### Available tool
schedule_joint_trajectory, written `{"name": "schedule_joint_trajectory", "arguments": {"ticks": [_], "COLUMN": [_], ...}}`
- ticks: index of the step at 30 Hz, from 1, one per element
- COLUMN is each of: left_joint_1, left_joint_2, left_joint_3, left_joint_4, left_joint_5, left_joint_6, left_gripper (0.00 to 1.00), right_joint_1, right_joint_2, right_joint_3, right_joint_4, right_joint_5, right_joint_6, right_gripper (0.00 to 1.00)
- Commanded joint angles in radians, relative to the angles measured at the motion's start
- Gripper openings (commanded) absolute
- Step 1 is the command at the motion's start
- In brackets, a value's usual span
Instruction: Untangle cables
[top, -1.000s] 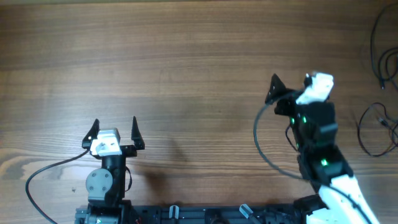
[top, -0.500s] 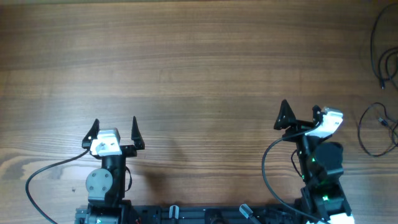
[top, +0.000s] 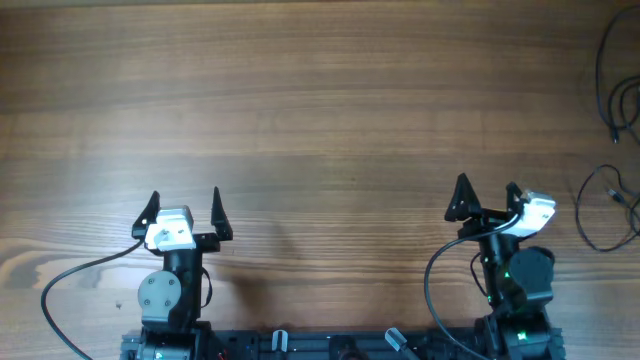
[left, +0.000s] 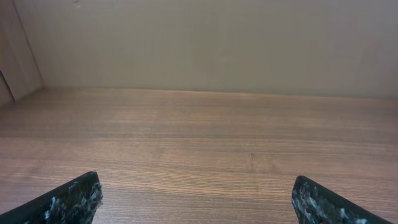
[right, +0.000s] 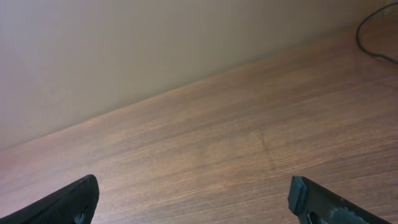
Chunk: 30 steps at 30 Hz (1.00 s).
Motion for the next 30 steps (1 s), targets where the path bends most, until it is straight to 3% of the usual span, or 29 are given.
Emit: {"name": "schedule_joint_trajectory", "arguments": {"ticks": [1, 9, 30], "left_joint_1": [0.005, 0.005, 0.005], "left_joint_2": [-0.009, -0.009, -0.009], "left_joint_3": [-0.004, -0.004, -0.004], "left_joint_4": [-0.001, -0.001, -0.001], "left_joint_5": [0.001, 0.001, 0.001], "left_joint_6": [0.019, 0.019, 0.019], "left_gripper": [1.00, 1.00, 1.00], "right_joint_1": [-0.012, -0.033, -0.123], "right_joint_2": [-0.042, -0.134, -0.232], "right_joint_3": [-0.014, -0.014, -0.022], "right_joint_4": [-0.011, -0.097, -0.090], "right_joint_5": [-0.021, -0.028, -0.121], "right_joint_6": [0.004, 0.003, -0.023], "right_gripper": [1.00, 1.00, 1.00]}}
